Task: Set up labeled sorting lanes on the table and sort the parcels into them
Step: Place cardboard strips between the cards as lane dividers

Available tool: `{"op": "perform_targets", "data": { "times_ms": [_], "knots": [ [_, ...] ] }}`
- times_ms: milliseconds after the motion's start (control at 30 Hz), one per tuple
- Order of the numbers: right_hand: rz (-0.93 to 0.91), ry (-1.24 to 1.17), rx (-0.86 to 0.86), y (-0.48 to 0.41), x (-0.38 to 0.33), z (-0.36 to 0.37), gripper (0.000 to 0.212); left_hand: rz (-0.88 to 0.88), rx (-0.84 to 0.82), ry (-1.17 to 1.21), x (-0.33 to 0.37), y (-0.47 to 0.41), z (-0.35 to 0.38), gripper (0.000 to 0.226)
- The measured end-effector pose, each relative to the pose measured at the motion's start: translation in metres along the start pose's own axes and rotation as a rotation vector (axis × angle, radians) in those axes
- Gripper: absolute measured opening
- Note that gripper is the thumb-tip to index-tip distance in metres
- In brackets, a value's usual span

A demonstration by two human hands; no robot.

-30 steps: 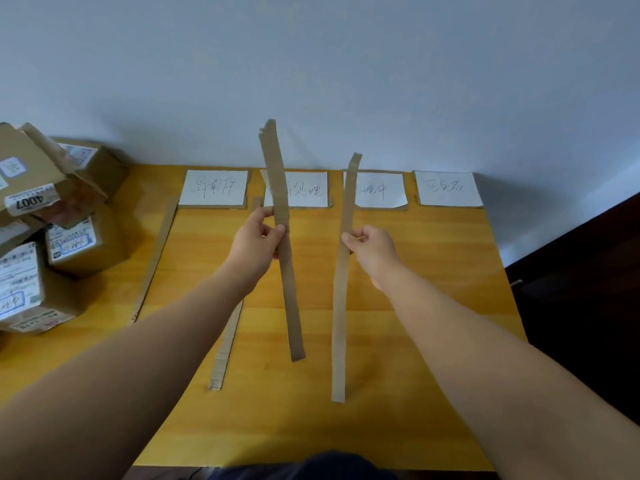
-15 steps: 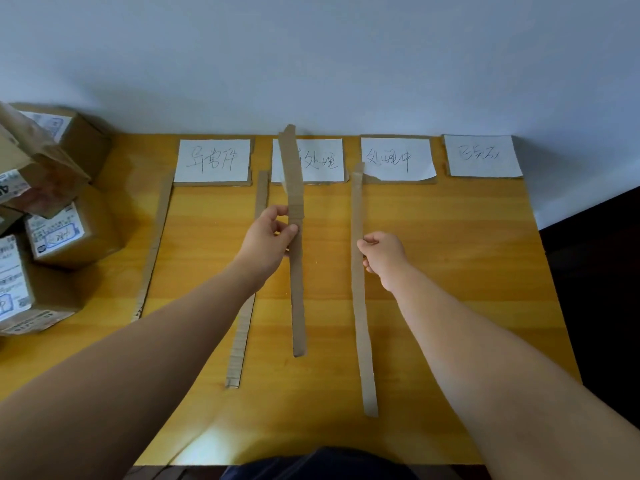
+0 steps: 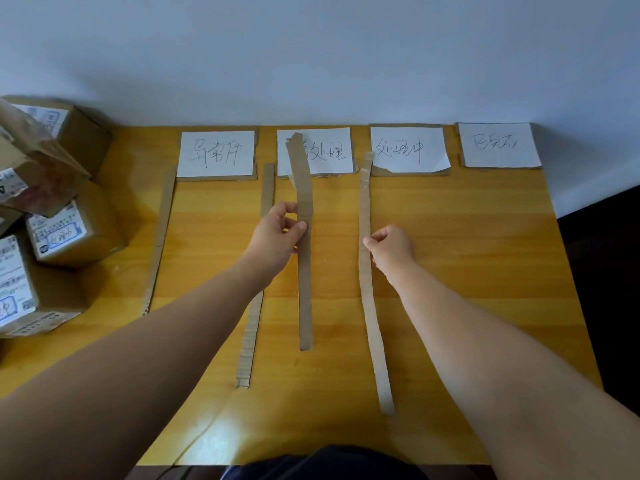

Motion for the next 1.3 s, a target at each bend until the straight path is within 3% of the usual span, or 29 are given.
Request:
{"op": "perform_targets", "data": {
  "times_ms": [333, 733, 900, 1067, 1167, 1300],
  "knots": [
    [-0.007, 0.051, 0.010, 0.007, -0.005, 0.004, 0.011, -0.002, -0.007, 0.004, -0.003, 0.007, -0.005, 0.016],
    [-0.057, 0.199, 0.084, 0.012, -0.007, -0.005, 0.027, 0.029, -0.021, 0.009, 0.002, 0.012, -0.014, 0.023],
    [-0.163, 0.031, 0.107, 0.031, -0.026, -0.019, 0.022, 0.162, -0.008, 0.061, 0.033, 0.011, -0.016, 0.023],
    [-0.390, -0.348, -0.030, 0.060, -0.065, -0.040, 0.014, 0.298, -0.065, 0.070, 0.069, 0.023, -0.005, 0.024],
    [-0.421, -0.581, -0.069, 0.075, -0.082, -0.064, 0.014, 0.347, -0.108, 0.089, 0.090, 0.034, 0.019, 0.024],
    [-0.423, -0.612, -0.040, 0.079, -0.073, -0.102, 0.018, 0.372, -0.170, 0.057, 0.109, 0.049, 0.068, 0.025]
  ]
}}
Point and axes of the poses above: each hand's wrist, its own y-axis away from the middle knuckle, its own z-axis out of the palm, x = y × z, the point moved 5 cm from there along -y, towards the middle knuckle, and after that the axes turned 1 degree about -z, right-handed, at the moved point
